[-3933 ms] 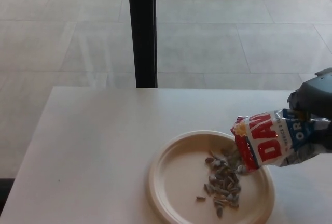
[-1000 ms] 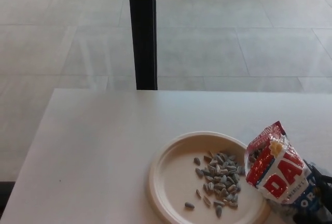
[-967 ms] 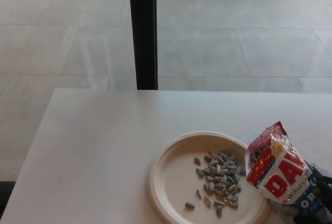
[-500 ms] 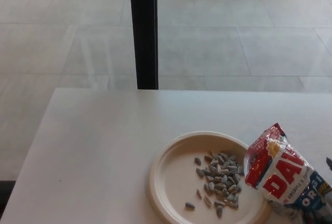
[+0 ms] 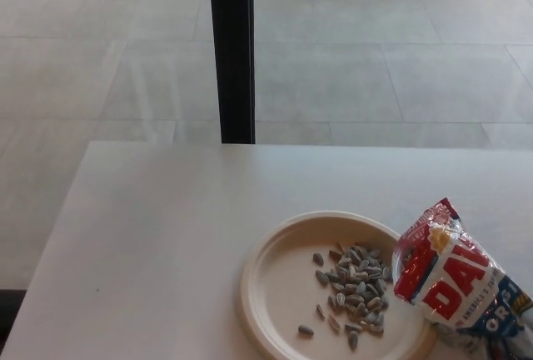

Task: The robot uses its right hand to pick up a bag of sunflower seeds kept in the middle of the desk and tilts it over a plate kept next to it to pour out a few seeds and then puts the bag of seeds back on the desk

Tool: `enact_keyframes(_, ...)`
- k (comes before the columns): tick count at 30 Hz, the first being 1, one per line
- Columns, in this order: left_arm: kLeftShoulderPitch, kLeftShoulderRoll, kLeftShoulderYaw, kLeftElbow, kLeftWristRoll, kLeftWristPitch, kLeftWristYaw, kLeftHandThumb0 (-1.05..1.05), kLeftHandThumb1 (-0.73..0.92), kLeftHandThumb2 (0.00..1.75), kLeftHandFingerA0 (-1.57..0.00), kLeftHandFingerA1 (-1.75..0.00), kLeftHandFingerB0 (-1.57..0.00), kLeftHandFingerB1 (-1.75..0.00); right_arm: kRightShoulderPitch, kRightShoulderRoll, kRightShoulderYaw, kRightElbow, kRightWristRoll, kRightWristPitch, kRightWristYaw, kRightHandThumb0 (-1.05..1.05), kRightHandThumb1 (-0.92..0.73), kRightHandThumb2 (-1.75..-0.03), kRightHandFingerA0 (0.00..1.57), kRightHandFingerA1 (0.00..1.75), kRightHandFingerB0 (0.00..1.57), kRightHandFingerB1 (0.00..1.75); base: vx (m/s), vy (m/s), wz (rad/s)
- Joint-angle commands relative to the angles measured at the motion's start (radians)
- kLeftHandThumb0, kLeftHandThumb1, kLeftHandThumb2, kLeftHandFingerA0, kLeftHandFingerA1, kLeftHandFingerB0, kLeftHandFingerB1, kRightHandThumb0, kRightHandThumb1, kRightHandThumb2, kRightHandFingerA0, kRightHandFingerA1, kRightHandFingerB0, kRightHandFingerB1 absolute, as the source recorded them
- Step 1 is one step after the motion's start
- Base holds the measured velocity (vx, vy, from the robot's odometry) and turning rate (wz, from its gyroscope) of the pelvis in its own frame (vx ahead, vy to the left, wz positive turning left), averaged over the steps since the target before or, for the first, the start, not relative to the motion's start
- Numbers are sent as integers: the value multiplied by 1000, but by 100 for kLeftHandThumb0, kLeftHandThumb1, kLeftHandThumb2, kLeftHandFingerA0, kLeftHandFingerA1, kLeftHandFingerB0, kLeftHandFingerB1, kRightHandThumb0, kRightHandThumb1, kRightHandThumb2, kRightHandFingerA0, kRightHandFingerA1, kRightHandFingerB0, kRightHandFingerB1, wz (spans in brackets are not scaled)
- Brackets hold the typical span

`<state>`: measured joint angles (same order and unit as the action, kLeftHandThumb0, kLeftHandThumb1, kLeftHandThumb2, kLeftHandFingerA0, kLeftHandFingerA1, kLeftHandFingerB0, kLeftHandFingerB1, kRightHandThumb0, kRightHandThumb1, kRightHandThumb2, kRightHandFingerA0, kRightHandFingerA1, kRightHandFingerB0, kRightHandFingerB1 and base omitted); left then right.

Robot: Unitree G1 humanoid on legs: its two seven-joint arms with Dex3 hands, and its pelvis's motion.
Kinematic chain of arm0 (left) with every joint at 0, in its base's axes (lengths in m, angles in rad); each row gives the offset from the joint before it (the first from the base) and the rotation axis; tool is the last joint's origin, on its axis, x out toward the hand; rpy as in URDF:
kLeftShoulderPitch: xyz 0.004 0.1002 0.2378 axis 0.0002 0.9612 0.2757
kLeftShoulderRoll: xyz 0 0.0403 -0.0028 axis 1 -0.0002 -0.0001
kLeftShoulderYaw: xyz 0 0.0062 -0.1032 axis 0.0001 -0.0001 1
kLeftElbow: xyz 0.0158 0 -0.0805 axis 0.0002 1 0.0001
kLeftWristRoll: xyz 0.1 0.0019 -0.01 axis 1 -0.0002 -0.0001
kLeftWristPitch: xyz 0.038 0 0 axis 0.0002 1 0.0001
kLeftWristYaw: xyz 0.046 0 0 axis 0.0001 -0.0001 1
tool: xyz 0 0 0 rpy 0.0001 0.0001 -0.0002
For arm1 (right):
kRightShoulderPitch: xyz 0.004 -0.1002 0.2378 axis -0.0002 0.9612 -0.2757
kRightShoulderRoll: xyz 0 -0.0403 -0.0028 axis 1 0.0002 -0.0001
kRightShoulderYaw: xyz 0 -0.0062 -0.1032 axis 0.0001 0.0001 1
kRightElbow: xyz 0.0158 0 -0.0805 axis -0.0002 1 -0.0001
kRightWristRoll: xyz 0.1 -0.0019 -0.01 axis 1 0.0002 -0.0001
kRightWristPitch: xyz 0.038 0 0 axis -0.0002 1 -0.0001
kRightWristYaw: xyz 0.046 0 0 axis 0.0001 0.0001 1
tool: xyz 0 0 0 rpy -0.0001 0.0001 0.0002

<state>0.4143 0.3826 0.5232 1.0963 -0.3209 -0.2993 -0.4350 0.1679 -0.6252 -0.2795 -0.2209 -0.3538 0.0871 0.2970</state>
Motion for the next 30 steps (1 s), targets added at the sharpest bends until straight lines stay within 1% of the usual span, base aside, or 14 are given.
enact_keyframes(1,0,3,12,9,-14,1,5,-76,58,113,-34,-75,-33,-69,61,-15,-282,58,270,0,96,-105,-85,-65,0,0,0,0,0,0,0)
enact_keyframes(8,6,3,8,-7,-10,-2,2,-76,58,113,-34,-76,-35,-70,126,15,-638,268,404,45,65,-98,-84,-66,0,0,0,0,0,0,0)
enact_keyframes(9,-5,9,5,11,-5,-1,10,-76,58,113,-33,-75,-35,-70,133,40,-730,349,430,83,5,-105,-65,-101,0,12,1,6,0,0,0)
enact_keyframes(10,-3,8,5,8,-5,-2,8,-76,58,113,-33,-75,-35,-70,126,50,-756,374,444,97,-14,-105,-65,-101,0,12,1,6,0,0,0)
enact_keyframes(12,-1,5,10,1,-11,6,12,-76,59,115,-32,-75,-33,-69,104,98,-846,457,487,124,-113,-59,-57,-75,0,0,4,19,0,0,0)
enact_keyframes(13,-1,4,11,-2,-11,9,18,-68,73,88,-29,-89,-36,-75,86,111,-882,514,505,119,-157,-53,-58,-77,0,0,6,21,0,0,0)
enact_keyframes(14,-5,3,18,-2,-21,23,19,-74,59,114,-32,-75,-33,-70,65,116,-918,600,528,105,-205,-46,-62,-77,0,0,5,19,0,0,0)
enact_keyframes(19,-21,1,19,30,-22,22,13,-76,61,116,-32,-75,-32,-69,-7,108,-977,908,561,8,-347,-49,-60,-78,0,6,8,29,0,0,0)
enact_keyframes(21,-27,6,24,36,-26,36,16,-76,61,115,-29,-73,-29,-67,-30,131,-974,1003,563,-49,-405,-47,-70,-61,0,33,13,30,0,0,0)
enact_keyframes(24,-40,6,39,49,-44,62,20,-75,62,116,-32,-75,-26,-67,-49,166,-1001,1092,603,-52,-436,-42,-74,-62,0,12,14,27,0,0,0)
enact_keyframes(25,-35,5,42,50,-49,58,9,-76,63,117,-32,-77,-25,-67,-38,176,-996,1116,603,-41,-422,-47,-65,-85,0,9,6,32,0,0,0)
enact_keyframes(26,-34,5,43,55,-49,54,8,-74,65,117,-33,-77,-26,-67,-30,204,-995,1112,598,-43,-442,-44,-73,-62,0,34,15,29,0,0,0)
enact_keyframes(27,-37,8,46,63,-51,60,10,-66,80,86,-27,-94,-31,-74,-23,218,-993,1132,597,-58,-440,-49,-75,-63,0,35,11,29,0,0,0)
enact_keyframes(30,-42,11,52,72,-55,68,12,-66,80,86,-27,-94,-31,-74,-17,219,-990,1180,597,-81,-421,-49,-75,-63,0,35,11,29,0,0,0)
